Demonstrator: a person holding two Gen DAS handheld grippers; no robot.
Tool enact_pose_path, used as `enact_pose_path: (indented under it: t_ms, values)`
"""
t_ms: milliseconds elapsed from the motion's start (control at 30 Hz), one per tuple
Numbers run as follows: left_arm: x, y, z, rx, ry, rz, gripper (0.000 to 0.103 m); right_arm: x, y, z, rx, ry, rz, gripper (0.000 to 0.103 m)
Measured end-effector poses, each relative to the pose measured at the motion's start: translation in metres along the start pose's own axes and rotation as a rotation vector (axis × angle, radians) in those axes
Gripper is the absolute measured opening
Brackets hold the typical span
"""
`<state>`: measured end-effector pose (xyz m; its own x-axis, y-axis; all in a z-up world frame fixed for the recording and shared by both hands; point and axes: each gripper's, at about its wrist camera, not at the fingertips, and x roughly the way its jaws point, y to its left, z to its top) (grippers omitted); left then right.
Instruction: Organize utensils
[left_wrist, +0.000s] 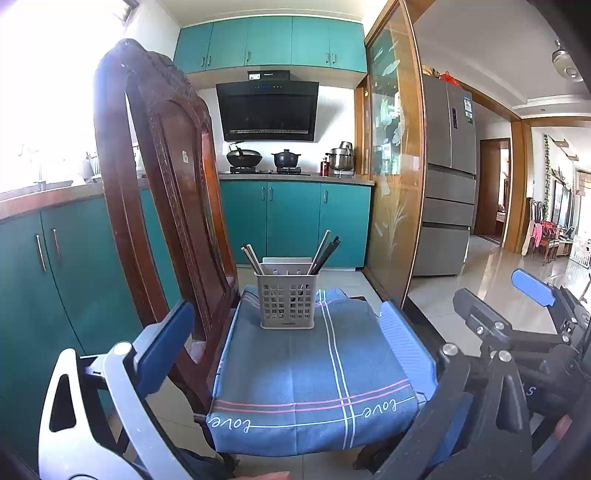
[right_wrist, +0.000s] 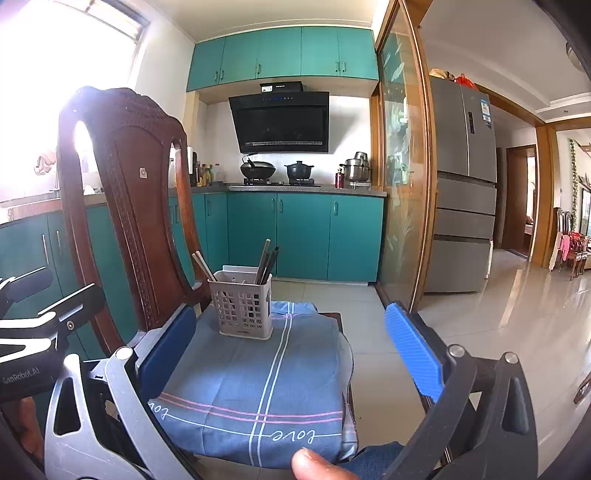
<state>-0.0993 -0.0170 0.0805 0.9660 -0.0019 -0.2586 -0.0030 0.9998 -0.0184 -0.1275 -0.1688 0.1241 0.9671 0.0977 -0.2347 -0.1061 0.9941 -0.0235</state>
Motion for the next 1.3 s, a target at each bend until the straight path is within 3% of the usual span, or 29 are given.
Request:
enact_pose_path:
  t_ms: [1300]
  values:
    - [0.0057,0.0035,-0.0043,0.003,-0.004,0.001,0.100,-0.0037,-0.0037,0.0019,0.000,-0.014,-0.005,0.100]
